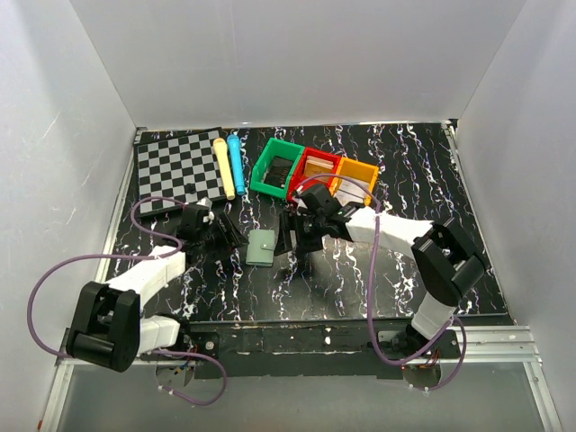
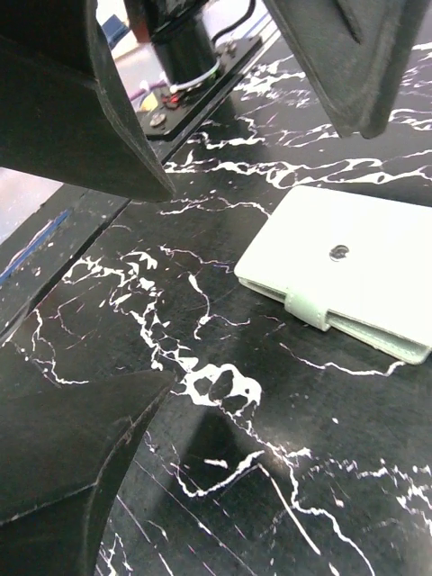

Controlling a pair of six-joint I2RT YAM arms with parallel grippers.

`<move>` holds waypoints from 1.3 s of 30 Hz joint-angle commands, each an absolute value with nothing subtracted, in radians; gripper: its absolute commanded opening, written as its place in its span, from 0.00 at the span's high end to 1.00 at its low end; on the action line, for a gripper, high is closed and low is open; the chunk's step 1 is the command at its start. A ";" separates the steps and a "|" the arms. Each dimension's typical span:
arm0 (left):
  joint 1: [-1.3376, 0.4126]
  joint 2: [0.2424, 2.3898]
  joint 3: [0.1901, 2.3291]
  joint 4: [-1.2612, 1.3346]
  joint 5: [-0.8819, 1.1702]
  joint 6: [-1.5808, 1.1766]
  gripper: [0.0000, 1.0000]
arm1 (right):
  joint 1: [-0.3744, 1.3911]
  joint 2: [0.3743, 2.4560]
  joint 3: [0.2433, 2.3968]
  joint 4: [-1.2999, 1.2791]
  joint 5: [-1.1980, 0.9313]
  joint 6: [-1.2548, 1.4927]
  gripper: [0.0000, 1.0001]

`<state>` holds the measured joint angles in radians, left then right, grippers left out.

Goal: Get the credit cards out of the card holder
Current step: Move the card holder to the center of the board.

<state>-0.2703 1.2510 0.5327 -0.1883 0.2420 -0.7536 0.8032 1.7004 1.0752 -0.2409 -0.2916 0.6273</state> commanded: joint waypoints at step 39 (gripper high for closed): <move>-0.341 1.468 0.591 -0.121 0.351 -0.735 0.69 | 0.759 1.948 1.200 -0.149 -0.282 0.775 0.44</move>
<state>-0.3176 1.4628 0.6064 -0.1558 0.3508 -0.7193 0.7593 1.9553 1.2152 -0.1310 -0.2974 0.7944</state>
